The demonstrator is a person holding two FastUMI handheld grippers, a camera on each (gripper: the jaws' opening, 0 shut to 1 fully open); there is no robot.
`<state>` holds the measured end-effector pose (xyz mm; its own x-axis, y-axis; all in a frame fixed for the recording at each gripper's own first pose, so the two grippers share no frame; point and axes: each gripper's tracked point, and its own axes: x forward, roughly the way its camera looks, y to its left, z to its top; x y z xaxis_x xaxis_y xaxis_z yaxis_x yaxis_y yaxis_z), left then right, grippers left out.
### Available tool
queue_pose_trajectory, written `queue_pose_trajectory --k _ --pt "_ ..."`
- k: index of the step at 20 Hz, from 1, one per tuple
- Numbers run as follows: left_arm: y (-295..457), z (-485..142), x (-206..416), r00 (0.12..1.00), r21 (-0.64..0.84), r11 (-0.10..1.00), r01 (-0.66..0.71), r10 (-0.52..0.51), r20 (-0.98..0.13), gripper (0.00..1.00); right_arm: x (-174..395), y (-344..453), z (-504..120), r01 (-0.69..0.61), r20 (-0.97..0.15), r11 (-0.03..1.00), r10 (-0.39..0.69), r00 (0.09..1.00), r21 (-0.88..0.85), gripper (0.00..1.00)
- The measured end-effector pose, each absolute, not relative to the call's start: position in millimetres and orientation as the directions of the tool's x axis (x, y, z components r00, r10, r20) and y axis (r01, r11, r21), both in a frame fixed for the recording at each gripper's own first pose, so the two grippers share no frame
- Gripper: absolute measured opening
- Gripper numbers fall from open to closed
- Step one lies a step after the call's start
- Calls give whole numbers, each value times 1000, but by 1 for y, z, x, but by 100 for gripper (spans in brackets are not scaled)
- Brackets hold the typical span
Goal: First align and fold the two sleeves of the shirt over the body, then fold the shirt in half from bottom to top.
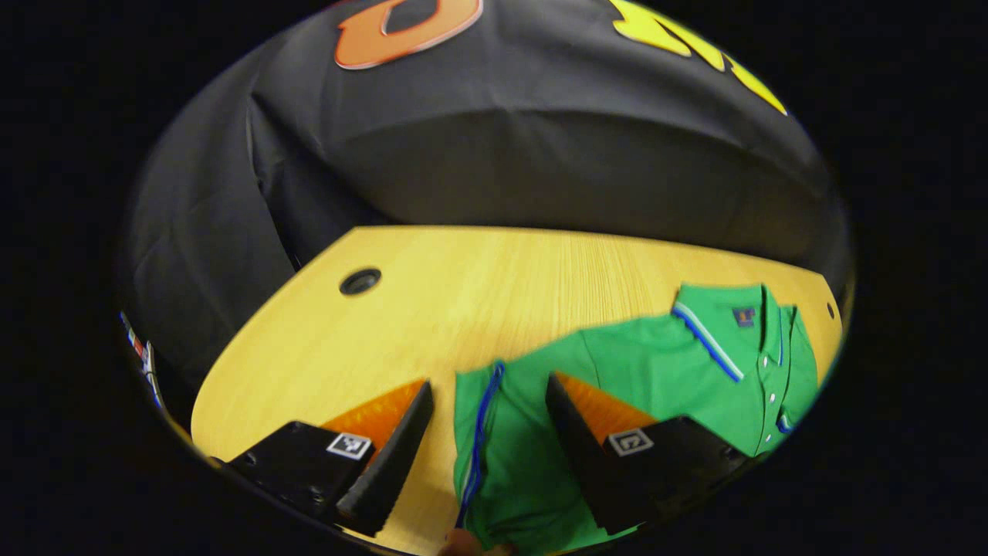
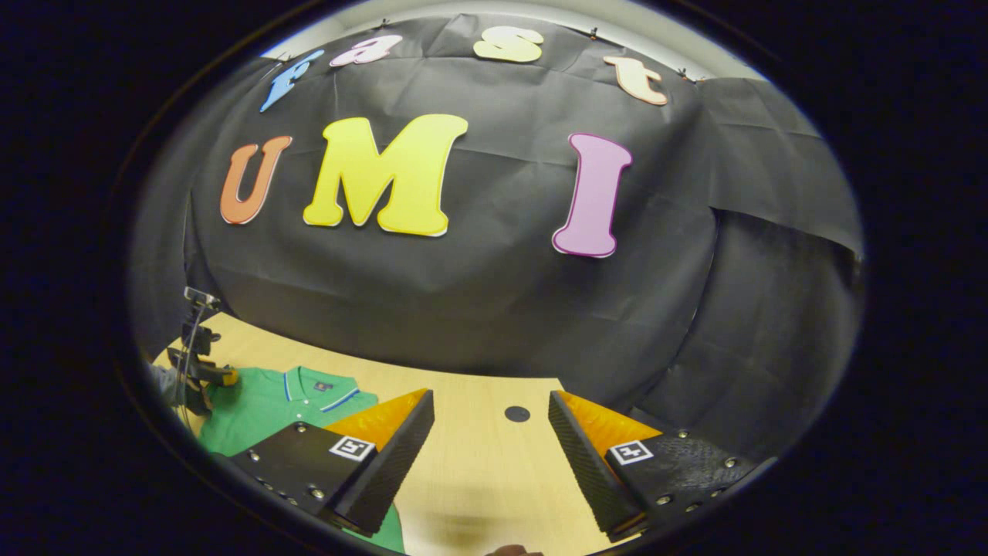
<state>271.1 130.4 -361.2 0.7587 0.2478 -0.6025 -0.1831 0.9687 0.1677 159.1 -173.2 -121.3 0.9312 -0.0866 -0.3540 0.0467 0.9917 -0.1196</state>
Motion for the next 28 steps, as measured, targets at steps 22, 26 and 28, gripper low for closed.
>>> queue_pose_trajectory --k 22,26,28 --pt "65 -314 271 799 137 985 -107 167 -577 5 147 -169 -131 54 -400 993 -93 912 -109 94" --pt "43 -302 266 810 103 991 -84 128 -572 5 145 -164 -131 51 -398 993 -88 913 -103 94" --pt "34 -295 264 818 90 993 -77 114 -564 5 143 -164 -130 56 -400 994 -90 912 -96 94"
